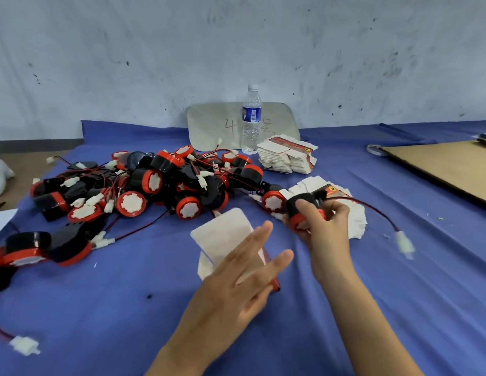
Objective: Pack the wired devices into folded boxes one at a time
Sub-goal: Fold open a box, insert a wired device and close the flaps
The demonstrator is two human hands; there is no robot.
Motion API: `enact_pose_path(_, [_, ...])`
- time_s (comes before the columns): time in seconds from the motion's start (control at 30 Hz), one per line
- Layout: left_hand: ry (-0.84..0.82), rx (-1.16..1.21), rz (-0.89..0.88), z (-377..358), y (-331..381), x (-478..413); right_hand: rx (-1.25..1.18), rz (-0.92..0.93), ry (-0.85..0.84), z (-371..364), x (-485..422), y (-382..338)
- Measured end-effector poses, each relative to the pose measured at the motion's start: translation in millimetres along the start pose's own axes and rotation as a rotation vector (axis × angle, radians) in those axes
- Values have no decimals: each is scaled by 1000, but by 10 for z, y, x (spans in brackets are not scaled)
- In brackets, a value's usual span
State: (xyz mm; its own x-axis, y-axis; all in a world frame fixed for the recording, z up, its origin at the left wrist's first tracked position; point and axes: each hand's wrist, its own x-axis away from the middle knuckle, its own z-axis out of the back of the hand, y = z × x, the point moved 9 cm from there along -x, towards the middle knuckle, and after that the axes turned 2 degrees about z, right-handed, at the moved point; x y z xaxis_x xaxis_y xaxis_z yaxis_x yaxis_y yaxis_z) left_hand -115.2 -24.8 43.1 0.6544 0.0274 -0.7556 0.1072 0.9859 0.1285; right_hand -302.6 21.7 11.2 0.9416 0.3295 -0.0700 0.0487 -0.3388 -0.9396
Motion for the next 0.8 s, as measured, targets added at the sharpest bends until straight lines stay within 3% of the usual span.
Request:
enact_pose_path(0.07, [77, -85, 19, 77, -56, 6, -214, -35, 20, -1, -1, 15])
enact_pose_path(0.13, [133, -139, 124, 162, -190, 33, -282, -18, 33, 16, -5, 0])
enact_pose_path(0.23, [-29, -2, 302, 16, -436, 103, -256, 86, 0, -12, 28, -125])
enact_pose_path(0.33, [-216, 326, 494, -221, -588, 228, -279, 149, -29, -44, 86, -247])
enact_pose_path(0.43, [-295, 432, 571, -354, -628, 289, -151, 240, 26, -20, 133, -351])
enact_pose_path(0.53, [-195, 394, 624, -338, -738, 318, -71, 301, 7, -59, 192, -403])
enact_pose_path(0.73, [-62, 212, 694, -272, -905, 367, 142, 464, -379, -531, 502, -383])
enact_pose_path(0.8, [-38, 218, 683, -264, -878, 363, 297, 448, -385, -631, 570, -241])
